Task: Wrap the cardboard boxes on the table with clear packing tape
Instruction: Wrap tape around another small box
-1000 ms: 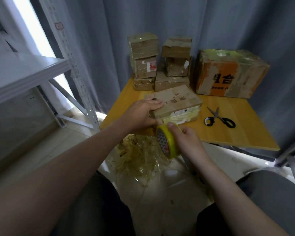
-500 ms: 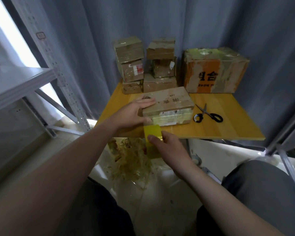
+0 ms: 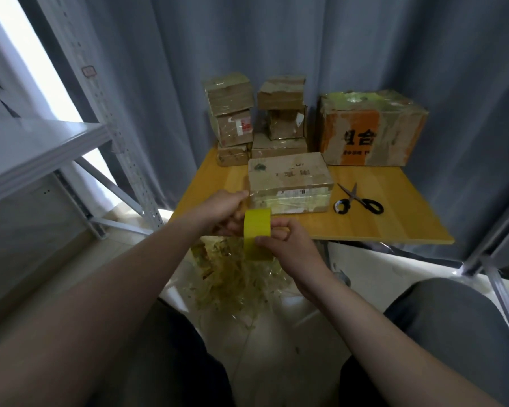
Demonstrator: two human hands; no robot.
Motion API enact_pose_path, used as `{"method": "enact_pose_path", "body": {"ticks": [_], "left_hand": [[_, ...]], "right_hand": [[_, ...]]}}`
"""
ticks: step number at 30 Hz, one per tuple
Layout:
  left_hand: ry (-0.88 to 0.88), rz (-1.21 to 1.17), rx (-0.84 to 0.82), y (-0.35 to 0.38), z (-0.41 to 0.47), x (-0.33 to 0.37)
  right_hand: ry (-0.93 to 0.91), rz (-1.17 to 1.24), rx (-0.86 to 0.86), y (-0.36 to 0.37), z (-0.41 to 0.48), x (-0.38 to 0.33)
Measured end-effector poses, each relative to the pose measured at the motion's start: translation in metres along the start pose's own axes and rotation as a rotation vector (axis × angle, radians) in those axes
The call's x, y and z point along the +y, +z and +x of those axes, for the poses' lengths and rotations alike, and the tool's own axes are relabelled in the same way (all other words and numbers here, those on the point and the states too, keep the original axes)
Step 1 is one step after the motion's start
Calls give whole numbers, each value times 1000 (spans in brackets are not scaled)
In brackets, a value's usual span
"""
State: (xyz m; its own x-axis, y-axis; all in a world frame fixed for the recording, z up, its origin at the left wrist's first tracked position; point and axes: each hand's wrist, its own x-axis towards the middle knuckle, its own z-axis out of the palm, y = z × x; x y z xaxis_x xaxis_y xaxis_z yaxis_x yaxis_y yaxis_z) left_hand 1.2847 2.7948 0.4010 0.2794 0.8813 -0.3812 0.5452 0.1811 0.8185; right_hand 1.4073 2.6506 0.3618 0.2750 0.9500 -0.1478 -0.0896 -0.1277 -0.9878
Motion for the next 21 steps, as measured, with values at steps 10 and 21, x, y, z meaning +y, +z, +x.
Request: {"method": "enact_pose_path", "body": {"ticks": [10,21], "left_hand": [[-186,-378,-276,28,-21,0],[-241,-254,-290,8,-27,7]], "right_hand": [[-265,-441,49,-33,9,-36],[-463,-1338,-109,-30,78,-71]]}}
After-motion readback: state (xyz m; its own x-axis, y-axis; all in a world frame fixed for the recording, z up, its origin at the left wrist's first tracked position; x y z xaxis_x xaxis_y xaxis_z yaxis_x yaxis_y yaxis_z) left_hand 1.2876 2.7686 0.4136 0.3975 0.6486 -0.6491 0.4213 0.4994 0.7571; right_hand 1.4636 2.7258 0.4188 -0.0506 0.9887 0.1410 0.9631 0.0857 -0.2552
